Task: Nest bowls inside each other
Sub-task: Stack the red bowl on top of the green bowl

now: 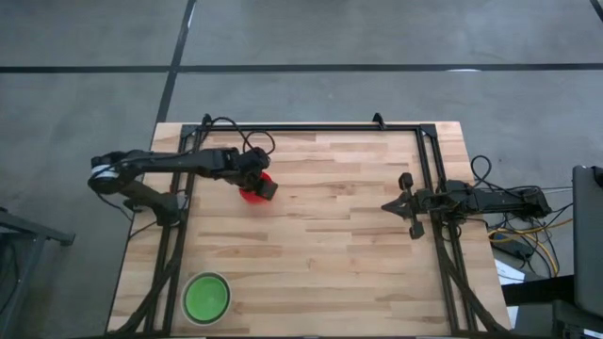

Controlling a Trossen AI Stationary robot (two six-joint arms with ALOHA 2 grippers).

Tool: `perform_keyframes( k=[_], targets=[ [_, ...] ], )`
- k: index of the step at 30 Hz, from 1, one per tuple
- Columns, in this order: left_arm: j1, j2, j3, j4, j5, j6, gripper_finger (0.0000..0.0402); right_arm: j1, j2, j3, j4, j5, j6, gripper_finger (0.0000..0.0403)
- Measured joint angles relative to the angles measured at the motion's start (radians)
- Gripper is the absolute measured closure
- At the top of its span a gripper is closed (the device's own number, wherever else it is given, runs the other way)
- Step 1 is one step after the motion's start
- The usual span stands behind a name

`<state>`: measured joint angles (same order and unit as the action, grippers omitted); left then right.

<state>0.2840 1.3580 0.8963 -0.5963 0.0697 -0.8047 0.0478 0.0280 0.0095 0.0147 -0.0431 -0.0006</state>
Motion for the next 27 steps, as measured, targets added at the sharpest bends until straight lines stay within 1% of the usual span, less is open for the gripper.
perform_keyframes(
  k=[4, 12, 18, 23, 27],
  targets=[
    [0.000, 0.053, 0.011, 0.028, 0.057, 0.021, 0.0296, 0.000, 0.000, 0.000, 0.000, 0.000, 0.000, 0.0394],
    [0.003, 0.144, 0.067, 0.026, 0.108, 0.076, 0.0296, 0.000, 0.000, 0.000, 0.000, 0.000, 0.000, 0.0394],
    [0.005, 0.161, 0.099, -0.018, 0.099, 0.091, 0.0296, 0.000, 0.000, 0.000, 0.000, 0.000, 0.000, 0.0394],
    [0.011, 0.162, 0.100, -0.094, 0.058, 0.086, 0.0296, 0.000, 0.000, 0.000, 0.000, 0.000, 0.000, 0.0394],
    [0.016, 0.172, 0.100, -0.103, 0.054, 0.087, 0.0296, 0.000, 0.000, 0.000, 0.000, 0.000, 0.000, 0.0394]
  ],
)
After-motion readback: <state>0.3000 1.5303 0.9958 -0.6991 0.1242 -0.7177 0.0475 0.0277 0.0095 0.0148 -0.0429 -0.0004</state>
